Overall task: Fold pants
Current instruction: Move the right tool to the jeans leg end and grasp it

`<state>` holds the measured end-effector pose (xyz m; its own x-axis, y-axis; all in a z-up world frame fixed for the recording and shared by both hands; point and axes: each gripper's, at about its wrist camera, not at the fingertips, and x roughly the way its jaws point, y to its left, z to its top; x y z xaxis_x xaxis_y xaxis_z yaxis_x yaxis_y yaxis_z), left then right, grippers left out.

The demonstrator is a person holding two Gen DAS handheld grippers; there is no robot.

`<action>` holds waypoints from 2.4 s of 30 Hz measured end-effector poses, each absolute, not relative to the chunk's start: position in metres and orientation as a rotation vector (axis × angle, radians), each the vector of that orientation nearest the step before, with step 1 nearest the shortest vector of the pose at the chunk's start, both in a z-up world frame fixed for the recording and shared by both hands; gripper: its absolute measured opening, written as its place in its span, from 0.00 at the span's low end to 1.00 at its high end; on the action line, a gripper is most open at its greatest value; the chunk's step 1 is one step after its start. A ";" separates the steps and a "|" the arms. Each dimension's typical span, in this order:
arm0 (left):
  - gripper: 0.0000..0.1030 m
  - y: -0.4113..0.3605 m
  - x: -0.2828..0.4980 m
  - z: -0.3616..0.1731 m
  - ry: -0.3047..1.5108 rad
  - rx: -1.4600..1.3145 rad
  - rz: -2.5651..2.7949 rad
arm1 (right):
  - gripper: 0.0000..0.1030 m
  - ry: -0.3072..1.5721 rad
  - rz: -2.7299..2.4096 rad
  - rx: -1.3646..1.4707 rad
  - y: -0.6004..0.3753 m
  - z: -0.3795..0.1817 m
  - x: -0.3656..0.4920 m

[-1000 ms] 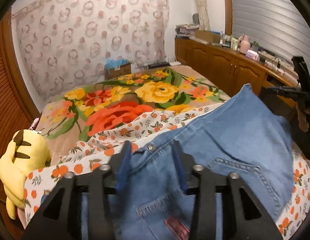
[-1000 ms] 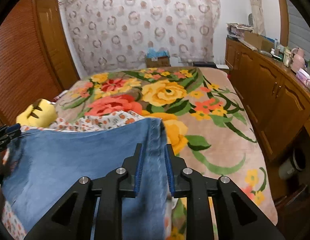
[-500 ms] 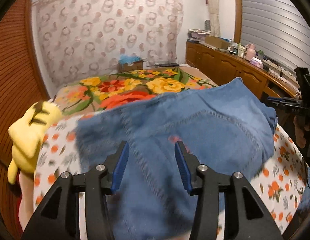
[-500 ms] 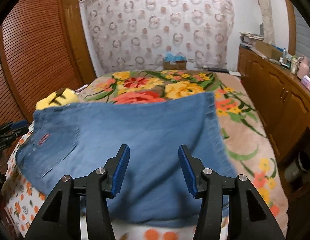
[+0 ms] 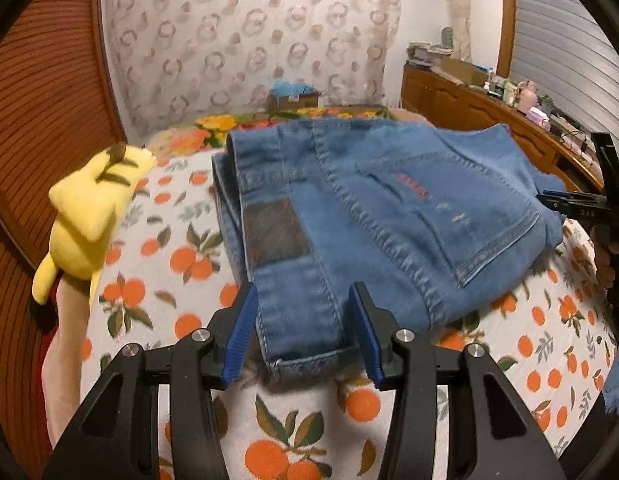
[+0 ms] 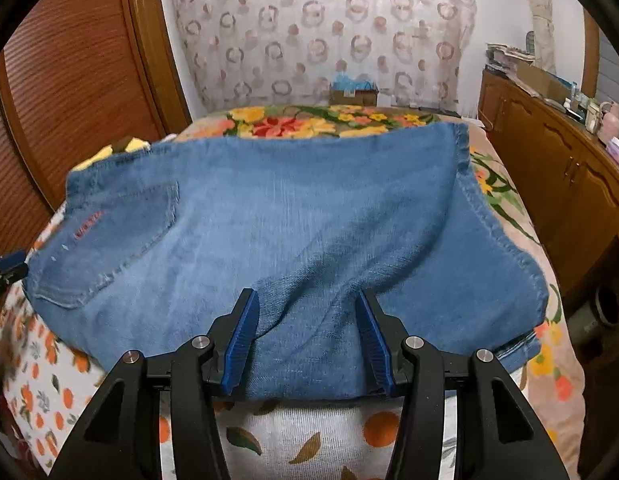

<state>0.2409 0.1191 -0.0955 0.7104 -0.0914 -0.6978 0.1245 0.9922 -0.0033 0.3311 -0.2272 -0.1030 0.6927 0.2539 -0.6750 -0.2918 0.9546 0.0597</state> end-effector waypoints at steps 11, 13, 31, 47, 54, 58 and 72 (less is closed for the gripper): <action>0.46 0.121 0.240 -0.111 0.786 0.044 -0.097 | 0.53 0.756 0.292 -0.095 -0.219 -0.105 0.338; 0.46 0.121 0.240 -0.112 0.787 0.041 -0.091 | 0.53 0.755 0.287 -0.106 -0.214 -0.105 0.339; 0.75 0.099 0.199 -0.060 0.560 -0.021 -0.096 | 0.53 0.650 0.279 -0.024 -0.252 -0.094 0.281; 0.78 0.025 0.242 -0.073 0.580 0.020 -0.207 | 0.53 0.707 0.209 0.136 -0.301 -0.103 0.298; 0.78 0.012 0.241 -0.084 0.590 0.062 -0.222 | 0.53 0.726 0.196 0.241 -0.315 -0.101 0.314; 0.78 0.013 0.241 -0.084 0.591 0.050 -0.221 | 0.53 0.755 0.192 0.286 -0.323 -0.102 0.324; 0.78 0.014 0.236 -0.085 0.566 0.048 -0.220 | 0.40 0.815 0.130 0.361 -0.324 -0.098 0.342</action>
